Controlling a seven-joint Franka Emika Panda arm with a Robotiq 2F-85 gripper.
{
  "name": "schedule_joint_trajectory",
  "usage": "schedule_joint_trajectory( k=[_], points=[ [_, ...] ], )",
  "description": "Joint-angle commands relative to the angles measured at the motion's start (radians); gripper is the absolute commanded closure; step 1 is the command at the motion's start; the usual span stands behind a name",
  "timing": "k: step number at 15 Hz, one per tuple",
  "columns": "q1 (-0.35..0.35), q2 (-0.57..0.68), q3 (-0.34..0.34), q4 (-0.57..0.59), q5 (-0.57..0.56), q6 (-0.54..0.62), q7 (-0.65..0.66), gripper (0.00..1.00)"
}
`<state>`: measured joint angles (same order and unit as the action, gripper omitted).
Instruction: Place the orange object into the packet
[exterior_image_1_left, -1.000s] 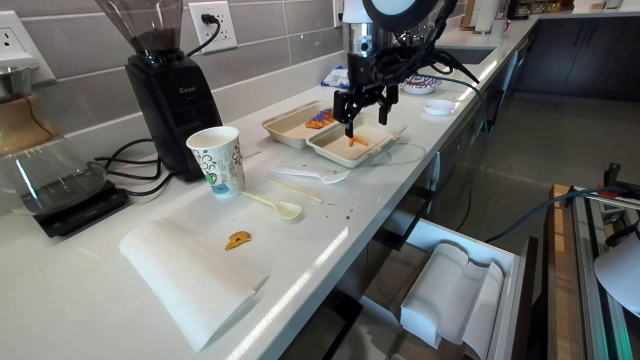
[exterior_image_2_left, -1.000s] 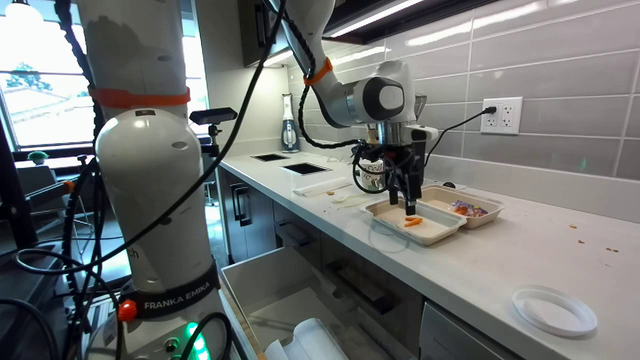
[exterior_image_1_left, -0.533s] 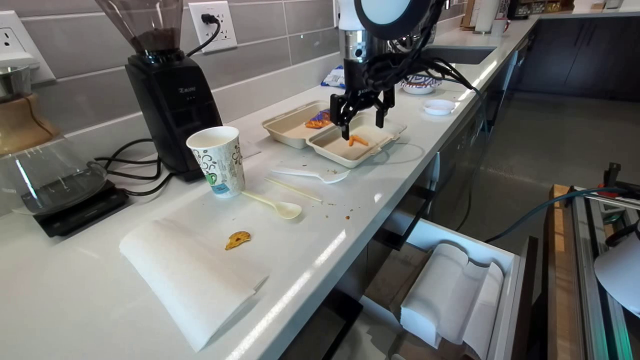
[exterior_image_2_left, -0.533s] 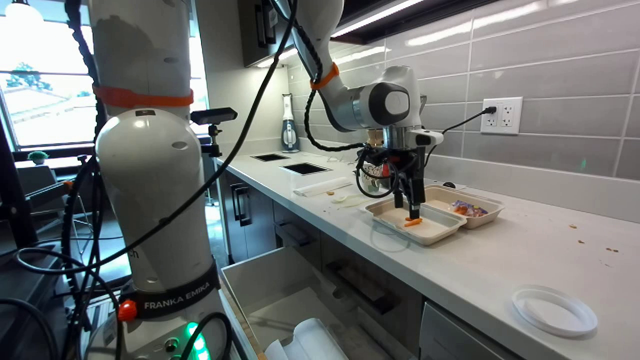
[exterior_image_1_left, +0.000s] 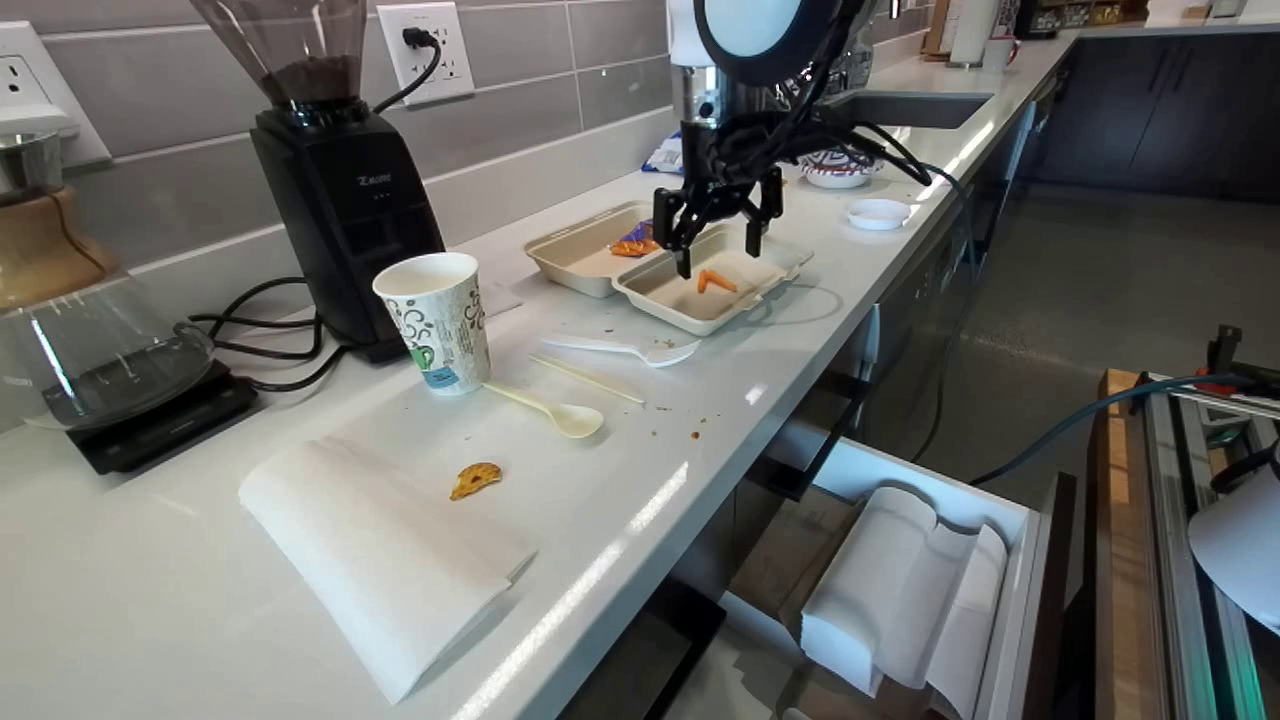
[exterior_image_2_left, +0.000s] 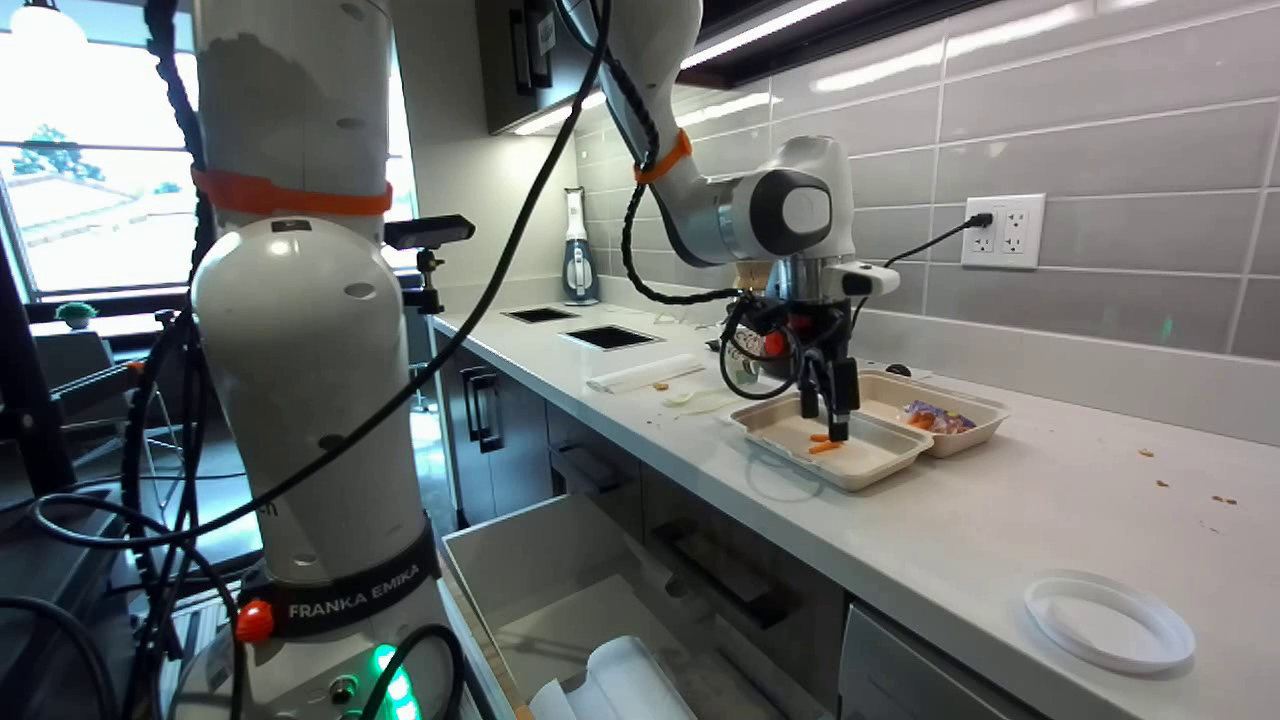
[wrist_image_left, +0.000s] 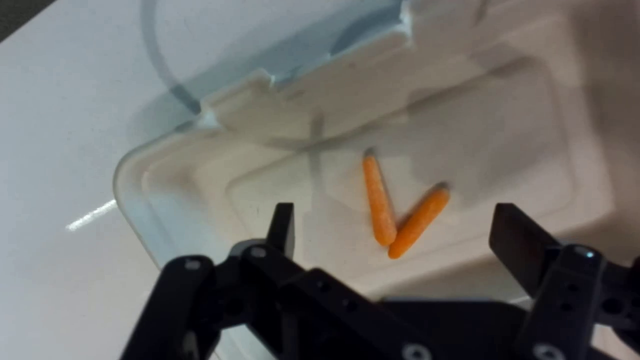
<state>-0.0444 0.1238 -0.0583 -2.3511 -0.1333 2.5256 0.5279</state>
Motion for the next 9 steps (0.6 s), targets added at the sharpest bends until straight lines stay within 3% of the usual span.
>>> schedule_joint_trajectory(
  k=[1,2,7,9],
  points=[
    [0.011,0.027,-0.010,0.019,0.053,0.009,-0.005,0.06],
    [0.012,0.029,-0.009,0.020,0.062,0.011,-0.008,0.00],
    [0.022,0.042,-0.011,0.029,0.063,0.021,0.002,0.00],
    [0.027,0.047,-0.010,0.031,0.060,0.022,0.002,0.09]
  ],
)
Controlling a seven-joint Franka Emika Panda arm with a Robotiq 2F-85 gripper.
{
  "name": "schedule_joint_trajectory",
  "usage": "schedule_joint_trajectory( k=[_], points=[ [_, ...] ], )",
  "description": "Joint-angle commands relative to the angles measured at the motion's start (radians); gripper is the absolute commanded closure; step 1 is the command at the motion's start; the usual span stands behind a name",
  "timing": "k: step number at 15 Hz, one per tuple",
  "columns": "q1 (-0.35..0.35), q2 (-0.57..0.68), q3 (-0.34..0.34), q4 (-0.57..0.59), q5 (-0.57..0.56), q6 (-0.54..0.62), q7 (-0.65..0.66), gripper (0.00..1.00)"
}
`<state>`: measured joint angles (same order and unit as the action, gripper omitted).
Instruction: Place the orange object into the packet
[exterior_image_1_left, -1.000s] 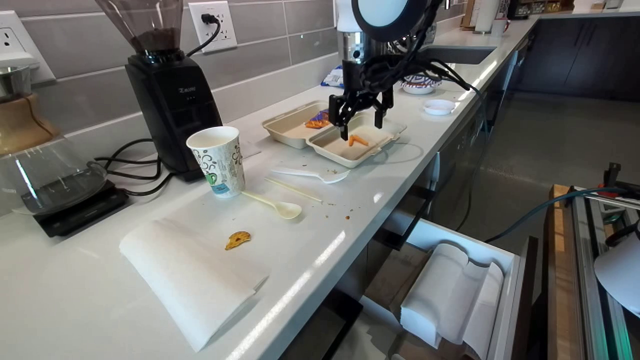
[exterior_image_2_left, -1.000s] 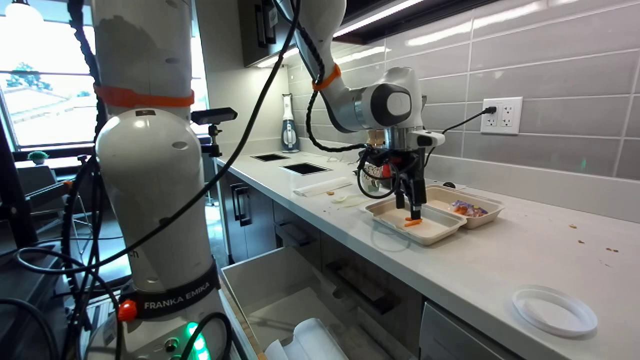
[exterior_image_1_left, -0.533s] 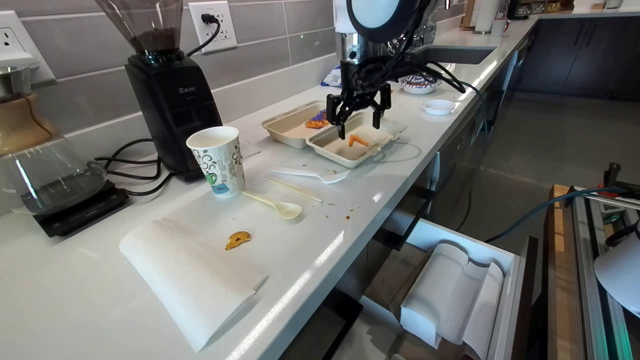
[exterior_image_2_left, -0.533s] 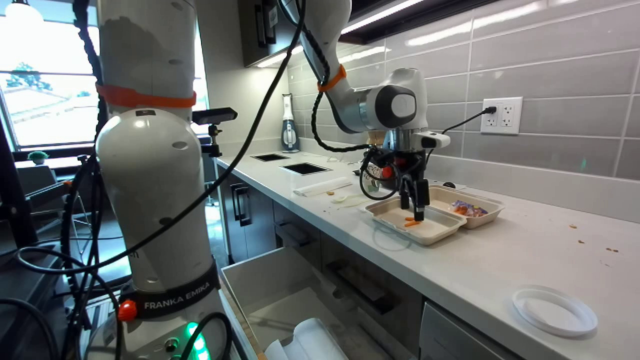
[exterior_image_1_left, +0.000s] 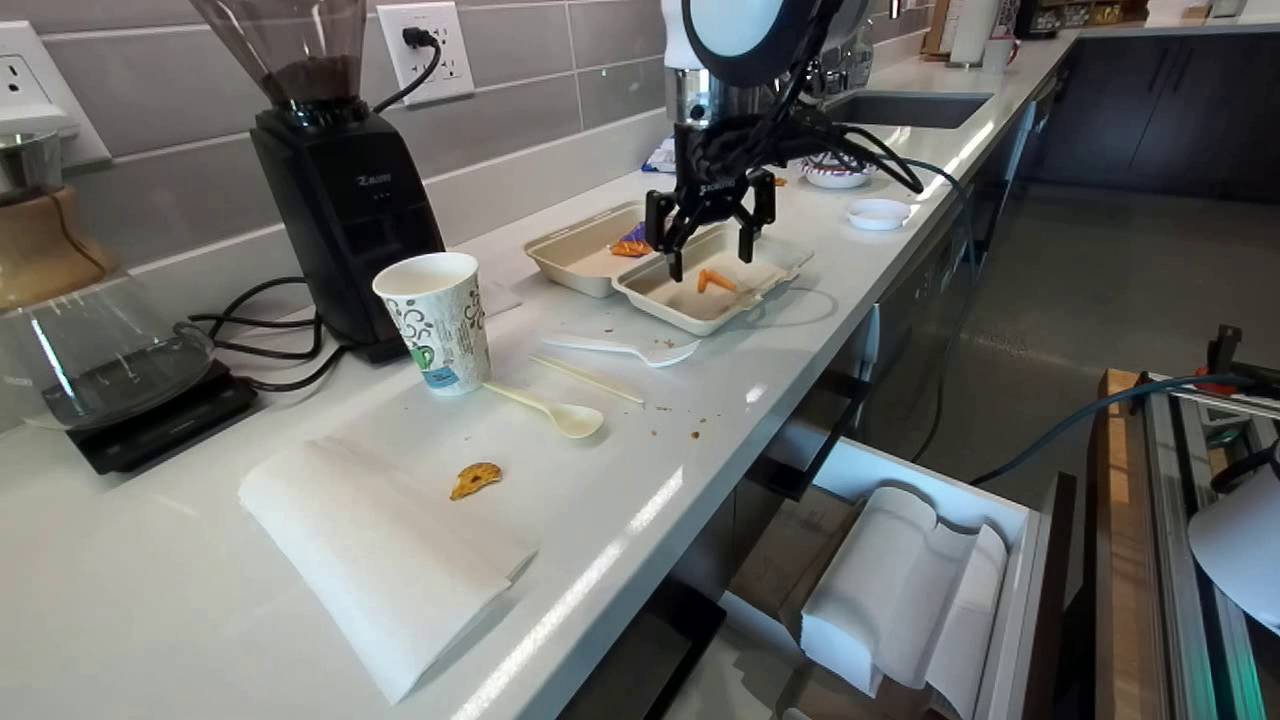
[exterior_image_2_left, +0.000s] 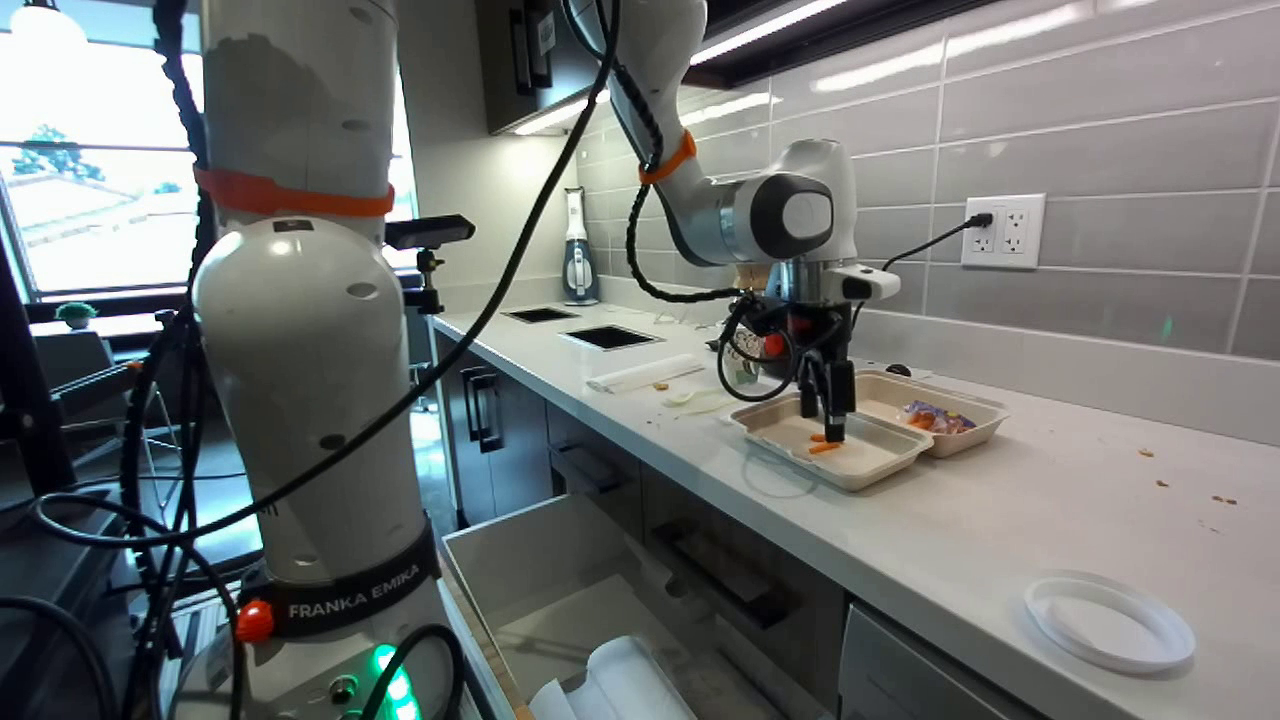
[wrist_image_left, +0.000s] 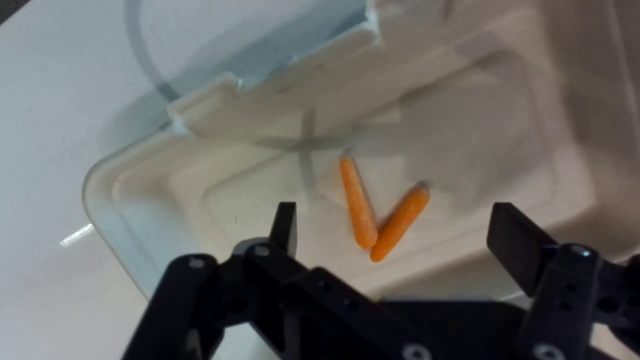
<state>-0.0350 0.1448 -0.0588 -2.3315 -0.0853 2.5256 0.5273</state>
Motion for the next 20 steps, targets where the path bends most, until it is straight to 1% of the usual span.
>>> schedule_joint_trajectory(
  k=[1,3,5,6,10,11,14,20],
  points=[
    [0.019,0.029,-0.010,0.013,0.012,0.021,0.002,0.16],
    [0.023,0.034,-0.012,0.013,0.009,0.024,0.004,0.39],
    [0.026,0.038,-0.013,0.015,0.003,0.027,0.009,0.56],
    [0.028,0.040,-0.015,0.015,-0.001,0.028,0.012,0.62],
    [0.032,0.044,-0.017,0.019,-0.003,0.027,0.013,0.93],
    [0.033,0.046,-0.017,0.019,-0.003,0.026,0.013,0.98],
    [0.035,0.049,-0.019,0.024,-0.005,0.026,0.015,0.95],
    [0.035,0.036,-0.028,0.029,-0.016,0.021,0.018,0.95]
  ],
)
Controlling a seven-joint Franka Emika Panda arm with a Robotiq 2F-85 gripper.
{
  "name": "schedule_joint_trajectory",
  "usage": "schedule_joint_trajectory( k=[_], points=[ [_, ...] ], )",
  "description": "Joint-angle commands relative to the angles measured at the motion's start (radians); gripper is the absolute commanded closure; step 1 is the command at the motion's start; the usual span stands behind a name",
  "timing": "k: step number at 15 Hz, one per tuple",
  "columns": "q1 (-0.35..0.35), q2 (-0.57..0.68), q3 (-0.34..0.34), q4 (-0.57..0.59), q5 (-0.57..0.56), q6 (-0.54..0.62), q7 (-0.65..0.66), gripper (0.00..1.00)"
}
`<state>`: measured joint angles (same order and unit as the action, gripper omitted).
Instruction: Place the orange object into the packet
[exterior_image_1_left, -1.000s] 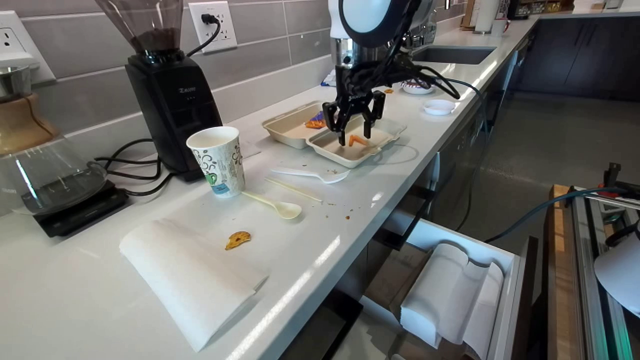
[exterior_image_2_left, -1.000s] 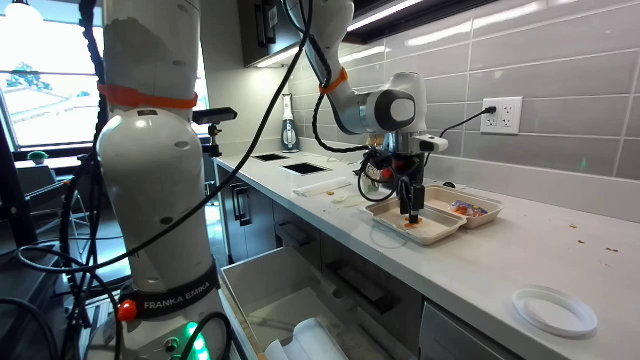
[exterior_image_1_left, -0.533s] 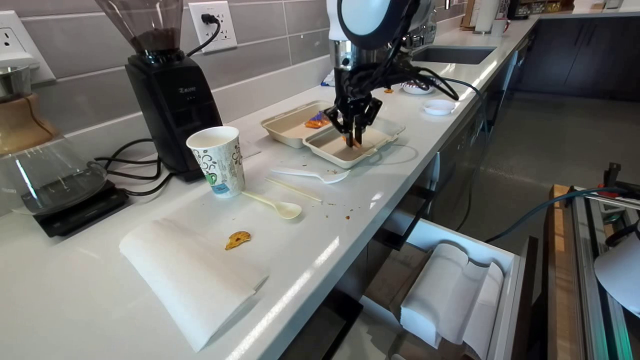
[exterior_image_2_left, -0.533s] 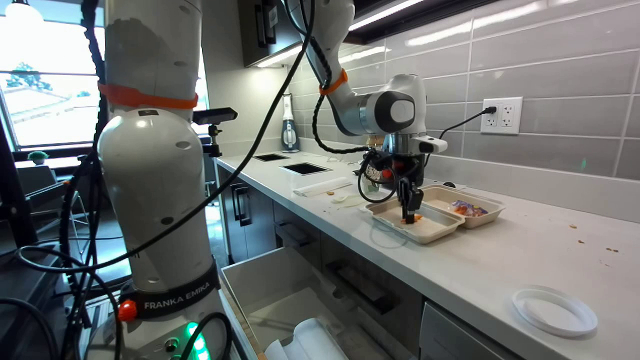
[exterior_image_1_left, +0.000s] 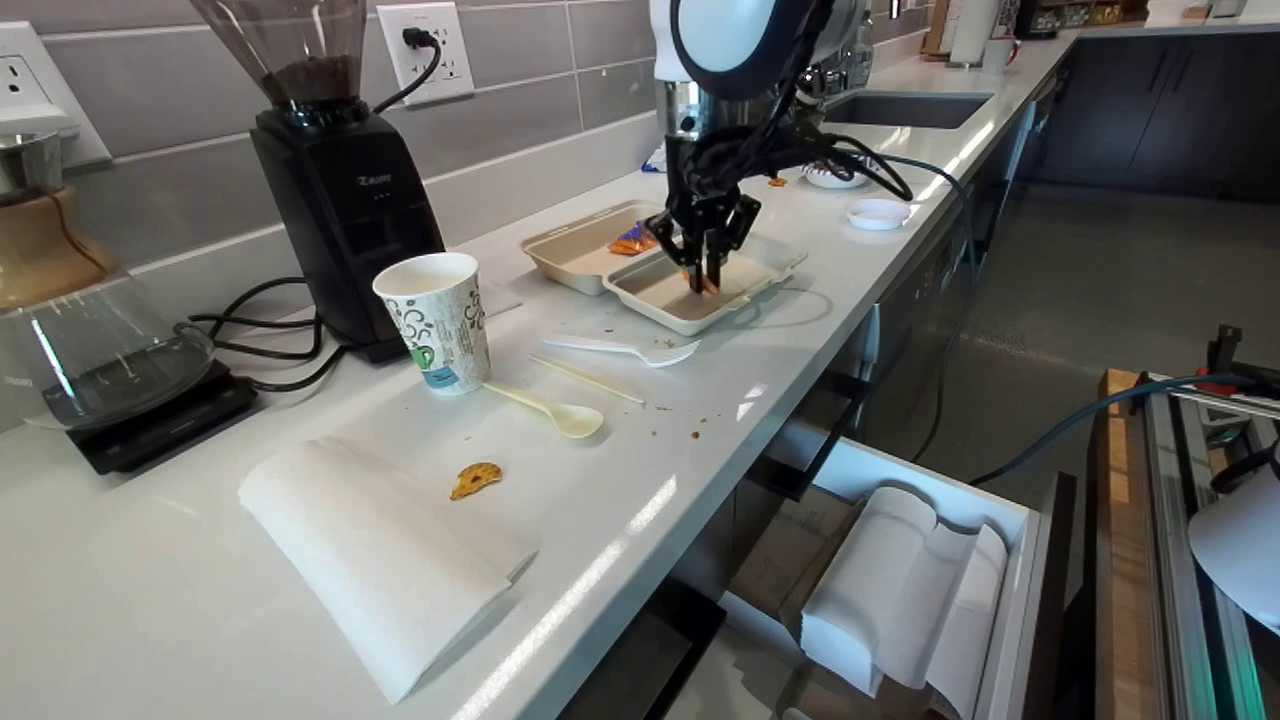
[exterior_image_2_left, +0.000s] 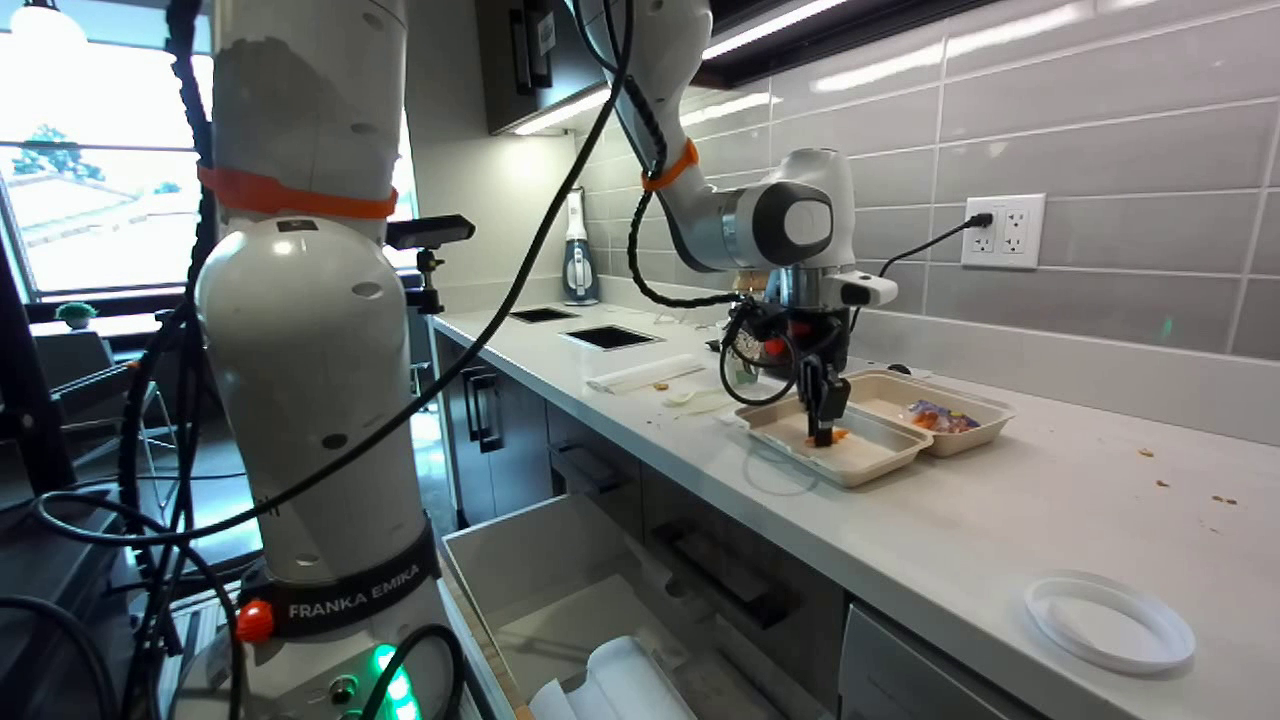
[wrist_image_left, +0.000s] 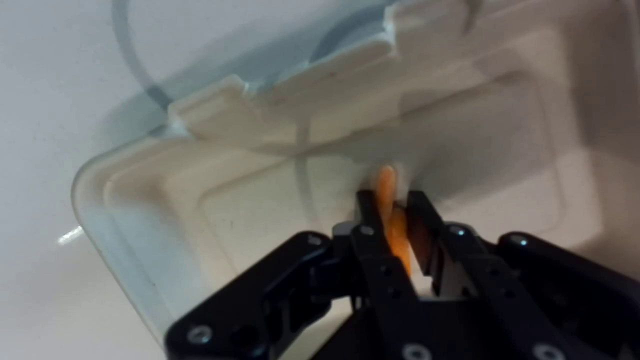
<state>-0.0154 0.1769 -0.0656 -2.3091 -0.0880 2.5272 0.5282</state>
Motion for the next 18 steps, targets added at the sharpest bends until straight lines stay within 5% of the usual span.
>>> schedule_joint_trajectory(
  k=[1,18],
  points=[
    [0.015,-0.003,-0.024,0.007,-0.018,0.015,0.016,0.95],
    [-0.029,-0.094,-0.039,0.020,-0.090,-0.014,-0.105,0.95]
  ],
)
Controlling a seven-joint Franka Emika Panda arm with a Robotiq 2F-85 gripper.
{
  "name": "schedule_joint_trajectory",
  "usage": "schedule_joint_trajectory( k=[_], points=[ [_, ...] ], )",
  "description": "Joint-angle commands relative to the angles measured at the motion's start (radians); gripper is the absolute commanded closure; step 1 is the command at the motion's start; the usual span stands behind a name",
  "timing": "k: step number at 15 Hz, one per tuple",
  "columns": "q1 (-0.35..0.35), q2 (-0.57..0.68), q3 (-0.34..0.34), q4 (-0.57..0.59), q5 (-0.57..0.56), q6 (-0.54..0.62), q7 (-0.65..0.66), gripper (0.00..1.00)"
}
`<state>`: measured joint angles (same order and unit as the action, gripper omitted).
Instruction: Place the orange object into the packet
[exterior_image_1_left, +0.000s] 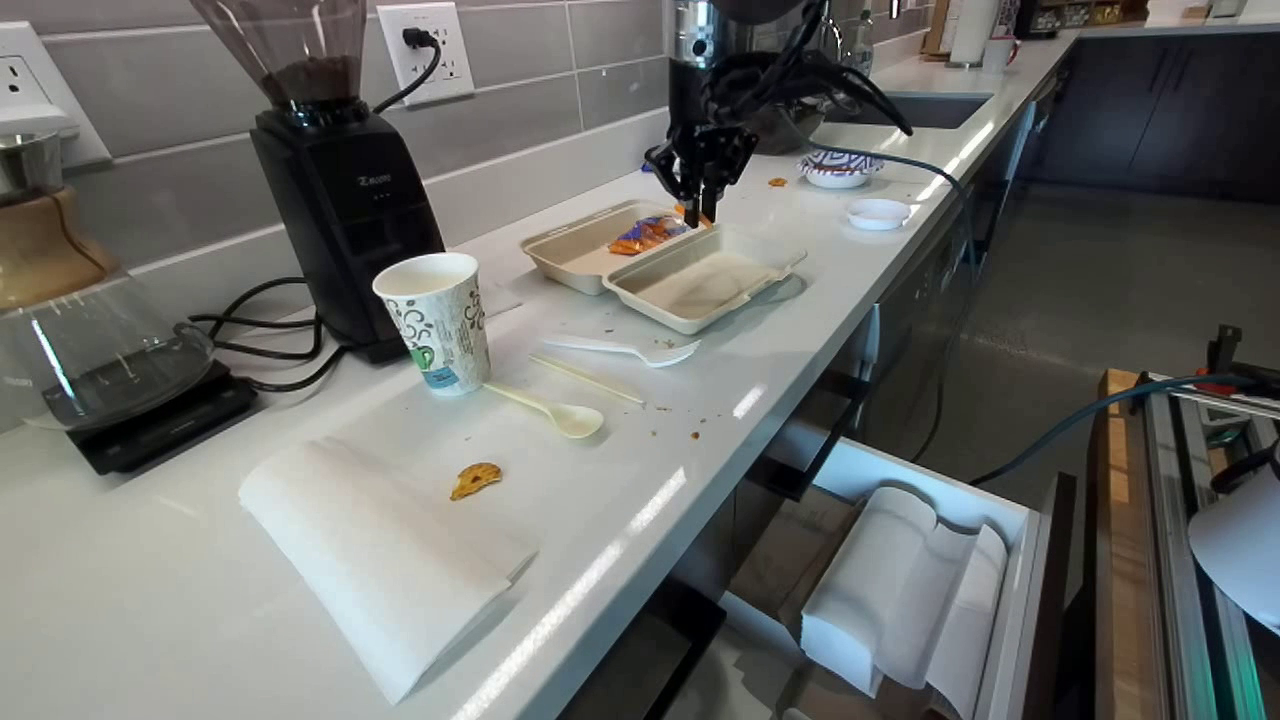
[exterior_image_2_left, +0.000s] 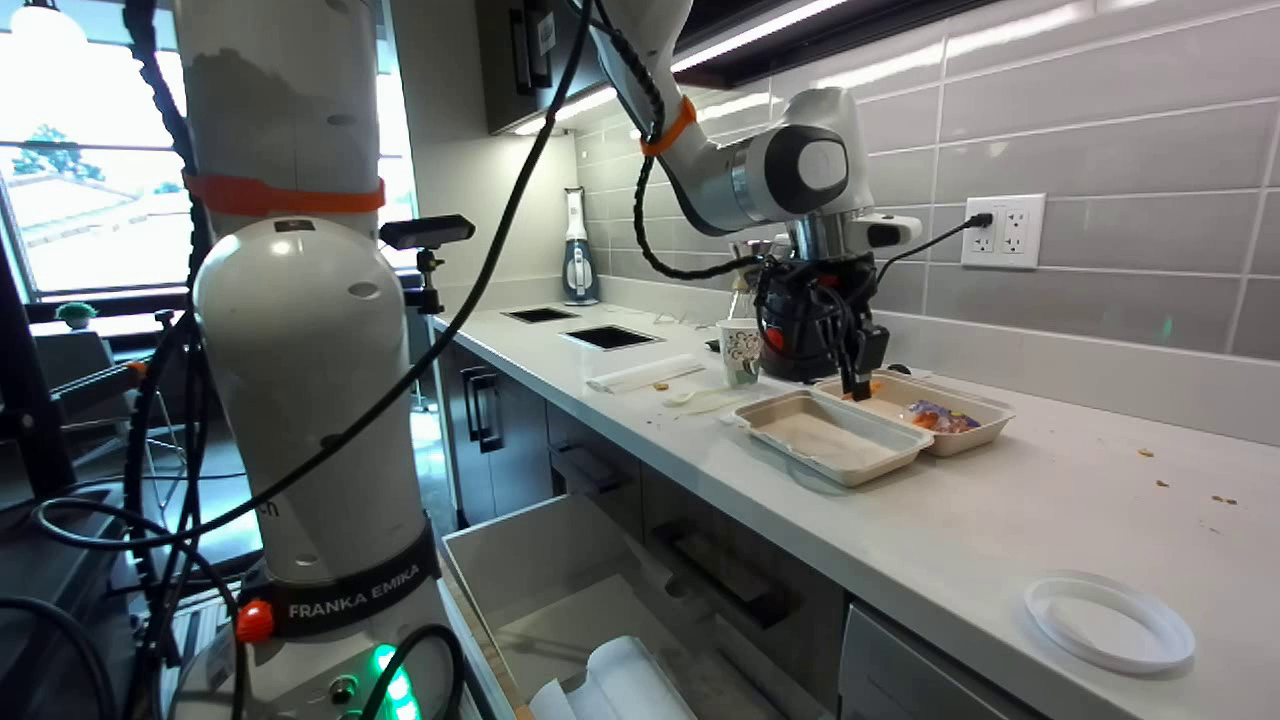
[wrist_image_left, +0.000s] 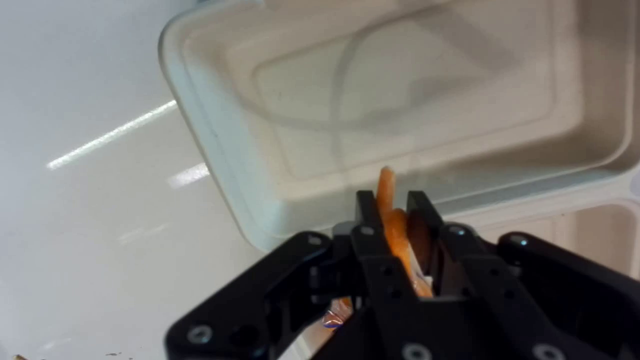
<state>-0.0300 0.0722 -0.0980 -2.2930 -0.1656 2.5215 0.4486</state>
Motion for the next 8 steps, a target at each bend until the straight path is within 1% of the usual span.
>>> schedule_joint_trajectory(
  k=[1,5,8],
  points=[
    [-0.018,0.018,-0.009,0.009,-0.008,-0.007,-0.036,0.95],
    [-0.032,0.039,-0.016,0.037,0.009,-0.006,-0.087,0.95],
    [-0.040,0.054,-0.013,0.062,0.042,-0.007,-0.148,0.95]
  ],
)
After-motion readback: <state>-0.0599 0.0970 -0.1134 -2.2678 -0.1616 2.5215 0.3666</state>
